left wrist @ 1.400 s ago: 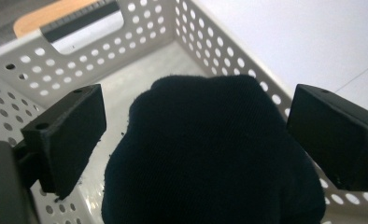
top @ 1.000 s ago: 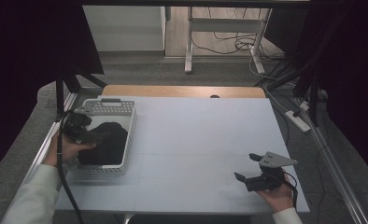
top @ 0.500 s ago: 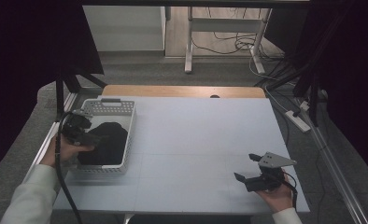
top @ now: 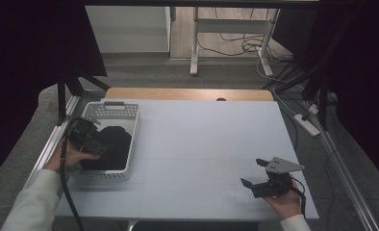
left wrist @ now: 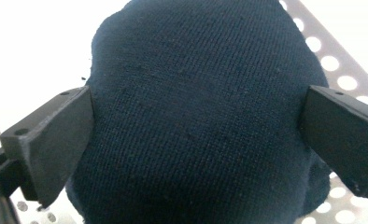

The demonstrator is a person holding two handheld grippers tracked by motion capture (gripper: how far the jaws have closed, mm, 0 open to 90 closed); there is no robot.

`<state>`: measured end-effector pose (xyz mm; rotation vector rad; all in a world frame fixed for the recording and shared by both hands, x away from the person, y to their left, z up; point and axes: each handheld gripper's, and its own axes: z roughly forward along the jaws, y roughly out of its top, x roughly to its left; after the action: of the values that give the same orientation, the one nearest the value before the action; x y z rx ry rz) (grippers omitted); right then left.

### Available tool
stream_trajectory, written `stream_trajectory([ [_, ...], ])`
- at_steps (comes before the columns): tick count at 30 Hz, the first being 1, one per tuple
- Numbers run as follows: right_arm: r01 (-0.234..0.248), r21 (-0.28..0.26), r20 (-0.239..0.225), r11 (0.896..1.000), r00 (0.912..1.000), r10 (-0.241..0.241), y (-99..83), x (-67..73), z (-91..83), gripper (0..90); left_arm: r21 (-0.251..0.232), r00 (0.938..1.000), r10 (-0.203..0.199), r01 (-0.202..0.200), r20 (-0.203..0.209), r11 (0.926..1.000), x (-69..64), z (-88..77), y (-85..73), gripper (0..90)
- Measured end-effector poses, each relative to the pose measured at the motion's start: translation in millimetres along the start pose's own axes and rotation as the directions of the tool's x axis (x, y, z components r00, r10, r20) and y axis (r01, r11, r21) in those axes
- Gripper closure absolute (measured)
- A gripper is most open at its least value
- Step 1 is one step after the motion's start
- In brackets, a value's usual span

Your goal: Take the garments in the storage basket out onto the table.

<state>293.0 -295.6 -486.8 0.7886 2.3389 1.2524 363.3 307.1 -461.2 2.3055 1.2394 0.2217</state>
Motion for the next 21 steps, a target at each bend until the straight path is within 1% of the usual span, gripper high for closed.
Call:
stream_trajectory([
  [6, 0.0, 0.001, 0.002, 1.0, 1.0, 0.0, -0.2, 0.2, 0.4, 7.1, 0.038, 0.9999, 0.006, -0.006, -0.01, 0.9992, -2.2, 6.3, 1.4, 0.0],
  [11, 0.002, 0.005, -0.001, 1.0, 1.0, -0.002, -0.5, 0.4, 1.3, 7.1, 0.062, 1.0, 0.003, -0.003, -0.007, 0.998, -2.3, 10.1, 3.2, 0.0],
  [15, 0.002, 0.007, -0.002, 1.0, 1.0, -0.002, -0.5, 0.8, 1.9, 7.1, 0.1, 0.9999, 0.012, -0.011, -0.008, 0.9949, -3.6, 15.0, 5.4, 0.0],
  [21, 0.001, 0.011, 0.003, 1.0, 1.0, -0.001, -0.7, 0.7, 2.5, 7.1, 0.136, 0.9995, 0.008, -0.004, -0.029, 0.9907, -6.6, 24.5, 8.1, 0.0],
])
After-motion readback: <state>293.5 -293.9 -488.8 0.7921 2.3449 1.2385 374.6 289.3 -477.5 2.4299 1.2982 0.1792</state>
